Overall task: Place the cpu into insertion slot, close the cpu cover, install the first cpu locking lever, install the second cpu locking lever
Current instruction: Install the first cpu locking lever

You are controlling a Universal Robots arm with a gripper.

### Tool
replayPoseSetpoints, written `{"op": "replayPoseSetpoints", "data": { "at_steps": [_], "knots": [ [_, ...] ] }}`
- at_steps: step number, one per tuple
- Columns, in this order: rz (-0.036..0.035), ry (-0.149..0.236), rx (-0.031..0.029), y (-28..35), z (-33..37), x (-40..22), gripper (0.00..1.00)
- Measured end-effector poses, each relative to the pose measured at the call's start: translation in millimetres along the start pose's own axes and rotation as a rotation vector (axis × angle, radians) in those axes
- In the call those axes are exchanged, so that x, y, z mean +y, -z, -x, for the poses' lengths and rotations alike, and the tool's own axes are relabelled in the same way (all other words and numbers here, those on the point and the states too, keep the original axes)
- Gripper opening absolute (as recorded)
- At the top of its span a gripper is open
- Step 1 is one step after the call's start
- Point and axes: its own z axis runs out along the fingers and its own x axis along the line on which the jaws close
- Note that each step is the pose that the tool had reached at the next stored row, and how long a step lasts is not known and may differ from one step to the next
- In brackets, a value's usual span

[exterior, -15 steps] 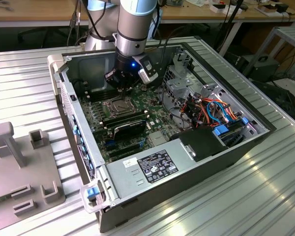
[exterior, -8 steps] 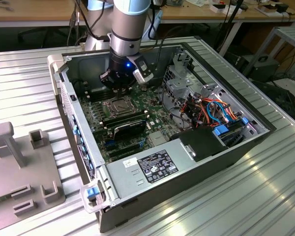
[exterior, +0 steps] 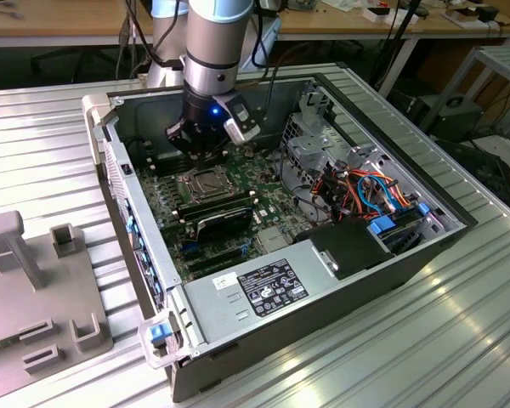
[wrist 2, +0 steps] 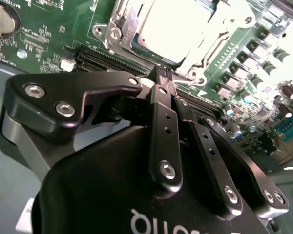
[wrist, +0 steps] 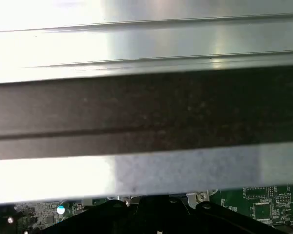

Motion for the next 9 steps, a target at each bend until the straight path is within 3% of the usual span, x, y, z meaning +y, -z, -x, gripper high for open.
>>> {"op": "replayPoseSetpoints", "data": {
  "at_steps": [9],
  "knots": [
    [0.0000, 0.000, -0.0002, 11.5, -5.5, 0.1, 0.11]
  ]
}}
